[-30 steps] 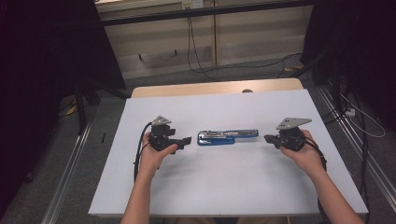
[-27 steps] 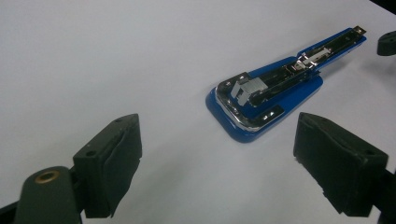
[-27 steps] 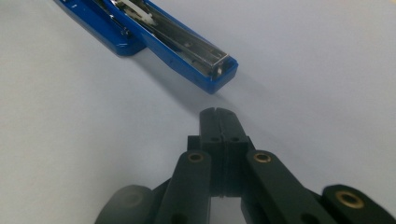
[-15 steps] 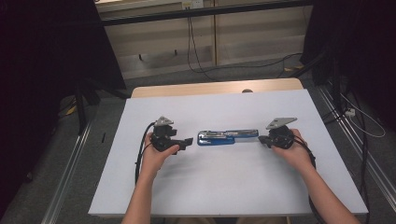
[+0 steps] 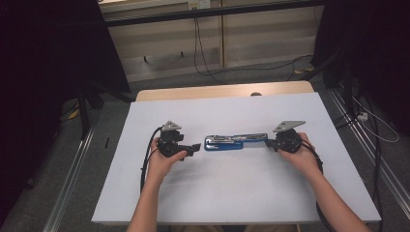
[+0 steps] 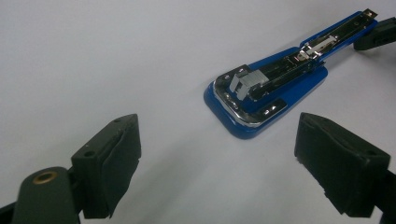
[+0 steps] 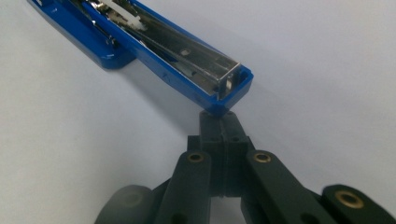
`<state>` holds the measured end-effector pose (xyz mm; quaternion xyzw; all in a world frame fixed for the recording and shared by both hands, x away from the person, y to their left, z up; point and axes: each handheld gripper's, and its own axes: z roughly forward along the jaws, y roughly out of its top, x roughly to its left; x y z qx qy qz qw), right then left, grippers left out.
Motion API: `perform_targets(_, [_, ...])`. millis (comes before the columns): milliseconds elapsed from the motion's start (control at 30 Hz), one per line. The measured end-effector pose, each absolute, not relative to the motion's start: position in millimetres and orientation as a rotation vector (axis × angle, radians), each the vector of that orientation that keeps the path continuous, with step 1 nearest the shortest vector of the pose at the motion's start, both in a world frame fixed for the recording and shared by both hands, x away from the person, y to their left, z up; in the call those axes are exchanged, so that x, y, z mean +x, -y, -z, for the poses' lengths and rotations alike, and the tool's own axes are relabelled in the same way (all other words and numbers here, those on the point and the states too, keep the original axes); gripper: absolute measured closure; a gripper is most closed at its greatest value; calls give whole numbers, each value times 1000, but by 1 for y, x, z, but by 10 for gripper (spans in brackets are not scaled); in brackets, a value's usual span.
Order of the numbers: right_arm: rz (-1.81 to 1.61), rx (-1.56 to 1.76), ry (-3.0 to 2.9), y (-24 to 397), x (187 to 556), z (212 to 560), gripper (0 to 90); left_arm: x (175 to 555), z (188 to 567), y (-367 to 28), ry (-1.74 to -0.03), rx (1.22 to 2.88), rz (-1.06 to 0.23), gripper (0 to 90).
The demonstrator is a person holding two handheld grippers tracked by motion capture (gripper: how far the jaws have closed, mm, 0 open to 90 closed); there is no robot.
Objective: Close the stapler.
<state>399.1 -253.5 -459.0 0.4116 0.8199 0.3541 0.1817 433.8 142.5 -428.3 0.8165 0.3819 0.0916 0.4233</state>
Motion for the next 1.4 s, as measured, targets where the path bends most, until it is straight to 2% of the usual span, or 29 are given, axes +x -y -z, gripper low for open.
perform_targets(267, [-1042, 1157, -2296, 252, 399, 455, 900, 433, 432, -135, -941, 2067, -257, 148])
perform_targets(333, [-1046, 1153, -2299, 250, 400, 455, 900, 433, 436, -130, -925, 2071, -260, 257])
perform_targets(433, [-1051, 1144, -2301, 249, 400, 455, 900, 434, 441, -121, -884, 2104, -290, 526])
perform_targets(467, [-1058, 1146, -2297, 248, 401, 455, 900, 434, 443, -119, -886, 2090, -281, 656])
perform_targets(533, [-1064, 1145, -2294, 248, 401, 454, 900, 435, 444, -117, -899, 2057, -277, 795])
perform_targets(600, [-1073, 1142, -2293, 248, 401, 453, 900, 436, 445, -114, -892, 2051, -268, 885])
perform_targets(633, [-1075, 1143, -2288, 248, 401, 452, 900, 436, 446, -113, -885, 2049, -259, 900])
perform_targets(900, [-1085, 1126, -2290, 245, 401, 451, 900, 434, 452, -101, -852, 2099, -208, 900])
perform_targets(1167, [-1097, 1111, -2292, 242, 400, 449, 900, 432, 451, -97, -842, 2112, -222, 900])
perform_targets(1267, [-1119, 1122, -2289, 244, 399, 447, 894, 430, 449, -98, -837, 2114, -209, 833])
perform_targets(1400, [-1157, 1138, -2275, 245, 395, 445, 825, 428, 442, -103, -856, 2086, -209, 714])
